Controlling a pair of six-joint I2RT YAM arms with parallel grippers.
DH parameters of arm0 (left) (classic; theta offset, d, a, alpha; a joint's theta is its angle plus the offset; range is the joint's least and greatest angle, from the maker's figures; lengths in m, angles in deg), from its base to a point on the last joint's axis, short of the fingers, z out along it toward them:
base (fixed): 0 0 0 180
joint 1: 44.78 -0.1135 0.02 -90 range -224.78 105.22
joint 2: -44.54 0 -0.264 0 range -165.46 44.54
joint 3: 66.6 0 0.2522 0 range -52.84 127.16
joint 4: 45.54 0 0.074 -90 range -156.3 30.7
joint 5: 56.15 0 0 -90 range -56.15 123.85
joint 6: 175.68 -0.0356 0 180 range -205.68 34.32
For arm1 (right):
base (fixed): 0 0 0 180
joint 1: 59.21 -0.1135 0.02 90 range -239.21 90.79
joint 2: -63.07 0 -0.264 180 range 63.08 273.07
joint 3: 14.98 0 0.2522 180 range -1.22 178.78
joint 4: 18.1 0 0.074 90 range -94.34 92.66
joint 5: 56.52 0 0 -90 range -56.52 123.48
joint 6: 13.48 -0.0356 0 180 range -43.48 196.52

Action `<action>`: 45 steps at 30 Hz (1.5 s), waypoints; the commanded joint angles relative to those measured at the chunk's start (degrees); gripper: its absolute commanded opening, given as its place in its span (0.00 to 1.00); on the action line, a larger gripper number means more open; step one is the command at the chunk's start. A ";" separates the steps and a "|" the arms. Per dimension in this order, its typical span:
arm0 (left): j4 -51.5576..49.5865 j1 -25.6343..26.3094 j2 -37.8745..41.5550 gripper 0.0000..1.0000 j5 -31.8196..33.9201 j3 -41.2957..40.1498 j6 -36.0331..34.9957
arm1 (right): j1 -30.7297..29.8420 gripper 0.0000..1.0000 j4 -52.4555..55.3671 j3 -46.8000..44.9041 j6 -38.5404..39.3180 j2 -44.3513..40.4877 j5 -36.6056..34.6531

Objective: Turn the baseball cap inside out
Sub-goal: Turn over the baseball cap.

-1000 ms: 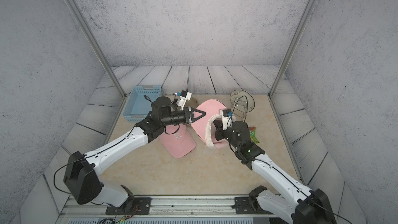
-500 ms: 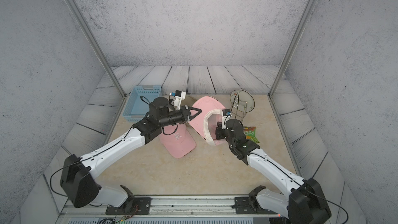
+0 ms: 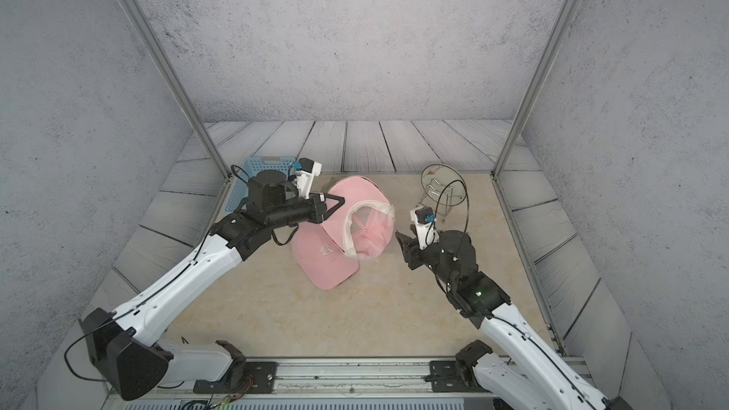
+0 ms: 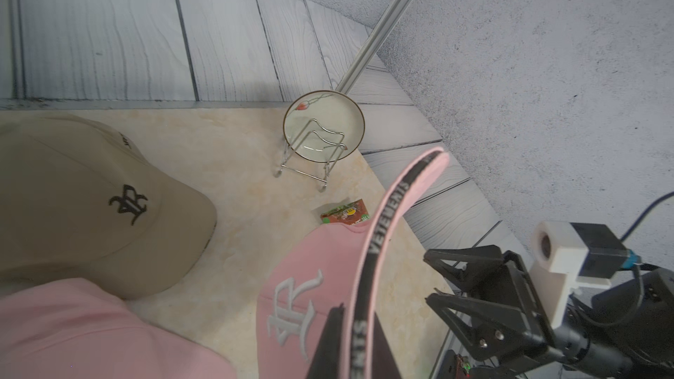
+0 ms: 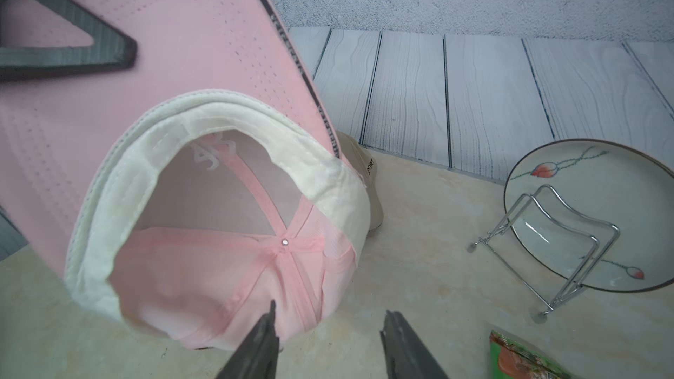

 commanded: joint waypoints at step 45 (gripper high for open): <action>-16.30 -11.01 -5.41 0.00 -36.40 18.56 -27.43 | 8.10 0.52 17.02 17.51 25.33 26.03 63.20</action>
